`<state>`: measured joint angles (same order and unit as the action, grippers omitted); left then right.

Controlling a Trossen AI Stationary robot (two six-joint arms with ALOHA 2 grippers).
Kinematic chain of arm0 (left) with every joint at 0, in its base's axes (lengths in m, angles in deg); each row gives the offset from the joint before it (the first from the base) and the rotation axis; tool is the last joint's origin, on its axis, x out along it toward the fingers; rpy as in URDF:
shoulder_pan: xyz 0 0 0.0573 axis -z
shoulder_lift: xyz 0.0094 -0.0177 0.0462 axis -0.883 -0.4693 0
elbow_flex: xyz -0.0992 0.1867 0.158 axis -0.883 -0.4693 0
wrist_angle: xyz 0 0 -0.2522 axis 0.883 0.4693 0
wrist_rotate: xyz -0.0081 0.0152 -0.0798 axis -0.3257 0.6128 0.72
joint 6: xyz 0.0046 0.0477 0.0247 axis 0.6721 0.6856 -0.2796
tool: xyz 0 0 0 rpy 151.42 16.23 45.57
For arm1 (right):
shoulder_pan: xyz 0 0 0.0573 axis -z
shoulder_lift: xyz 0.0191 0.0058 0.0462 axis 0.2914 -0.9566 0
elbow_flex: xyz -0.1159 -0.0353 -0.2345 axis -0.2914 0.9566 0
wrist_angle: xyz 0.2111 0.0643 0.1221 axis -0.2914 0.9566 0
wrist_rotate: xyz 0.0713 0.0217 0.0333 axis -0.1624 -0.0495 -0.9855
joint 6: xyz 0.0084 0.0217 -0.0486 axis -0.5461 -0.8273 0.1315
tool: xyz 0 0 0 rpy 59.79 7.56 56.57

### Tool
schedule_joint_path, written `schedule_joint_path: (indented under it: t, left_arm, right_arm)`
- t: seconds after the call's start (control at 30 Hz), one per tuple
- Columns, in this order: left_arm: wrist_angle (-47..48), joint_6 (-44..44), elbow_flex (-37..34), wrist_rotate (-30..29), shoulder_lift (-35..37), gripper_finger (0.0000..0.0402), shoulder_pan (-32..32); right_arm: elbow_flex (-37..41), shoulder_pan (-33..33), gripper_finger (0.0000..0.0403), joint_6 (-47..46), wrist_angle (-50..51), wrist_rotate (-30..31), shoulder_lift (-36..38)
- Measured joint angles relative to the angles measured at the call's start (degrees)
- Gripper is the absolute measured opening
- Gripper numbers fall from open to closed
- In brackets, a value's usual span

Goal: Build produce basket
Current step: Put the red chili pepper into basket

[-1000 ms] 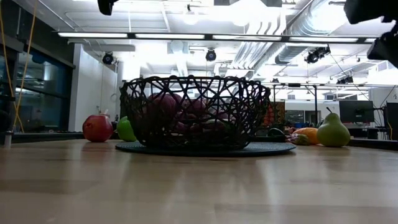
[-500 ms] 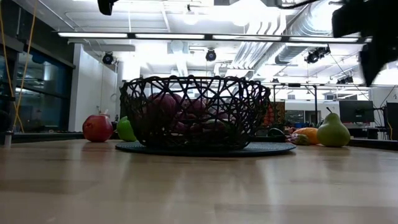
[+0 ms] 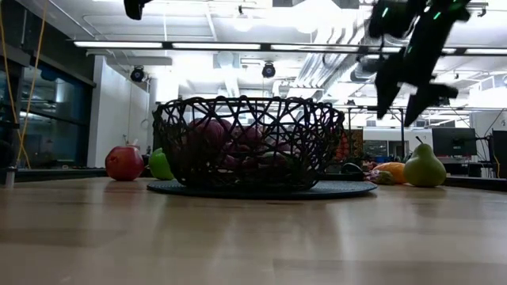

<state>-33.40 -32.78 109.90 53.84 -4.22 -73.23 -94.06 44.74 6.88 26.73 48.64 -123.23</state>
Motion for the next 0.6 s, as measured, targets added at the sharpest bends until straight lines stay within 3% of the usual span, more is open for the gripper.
schedule_joint_path:
  t: [0.2, 0.33, 0.6]
  left_arm:
    - [-0.02, -0.44, 0.0, -0.34, 0.0, 0.0271, 0.0]
    - [-0.02, -0.44, 0.0, -0.58, 0.0, 0.0271, 0.0]
    - [-0.02, -0.22, 0.0, -2.01, 0.0, 0.0271, 0.0]
  right_arm:
    - [0.0, 12.67, 0.0298, 4.69, -7.36, -1.75, -12.69]
    - [-0.02, 16.11, 0.0298, 5.5, -14.77, -1.39, -19.96]
    - [-0.79, 19.23, 0.0298, 3.69, -19.84, 1.66, -29.81]
